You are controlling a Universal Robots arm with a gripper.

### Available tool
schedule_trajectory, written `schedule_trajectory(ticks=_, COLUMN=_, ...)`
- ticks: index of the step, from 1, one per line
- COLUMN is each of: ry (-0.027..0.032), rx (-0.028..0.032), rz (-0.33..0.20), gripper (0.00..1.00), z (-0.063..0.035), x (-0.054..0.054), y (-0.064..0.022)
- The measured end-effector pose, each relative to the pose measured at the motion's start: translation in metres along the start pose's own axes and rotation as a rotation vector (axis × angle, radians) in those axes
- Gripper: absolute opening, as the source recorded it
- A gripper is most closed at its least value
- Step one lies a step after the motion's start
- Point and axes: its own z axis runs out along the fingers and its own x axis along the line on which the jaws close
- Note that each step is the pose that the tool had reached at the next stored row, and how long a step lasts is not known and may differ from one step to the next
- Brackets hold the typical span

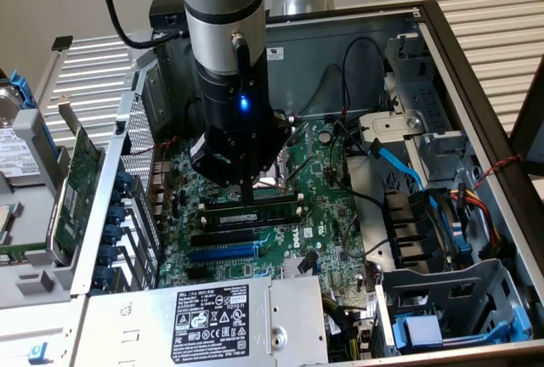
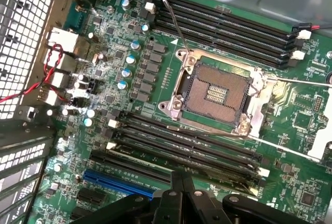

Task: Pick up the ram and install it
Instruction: 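Press down the ram until it locks into place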

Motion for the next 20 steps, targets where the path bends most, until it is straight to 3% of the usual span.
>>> schedule_trajectory(ticks=3, ry=0.008, rx=-0.0022, rz=0.025, gripper=0.11, z=-0.0004, x=0.0, y=0.0001)
schedule_trajectory(ticks=8, ry=0.0149, rx=-0.0042, rz=0.069, gripper=0.11, z=-0.0012, x=-0.0001, y=0.0001)
schedule_trajectory(ticks=16, ry=0.0223, rx=0.0004, rz=0.137, gripper=0.11, z=-0.0043, x=0.0, y=0.0001)
schedule_trajectory(ticks=20, ry=0.0227, rx=0.0004, rz=0.154, gripper=0.11, z=-0.0044, x=0.0, y=0.0001)
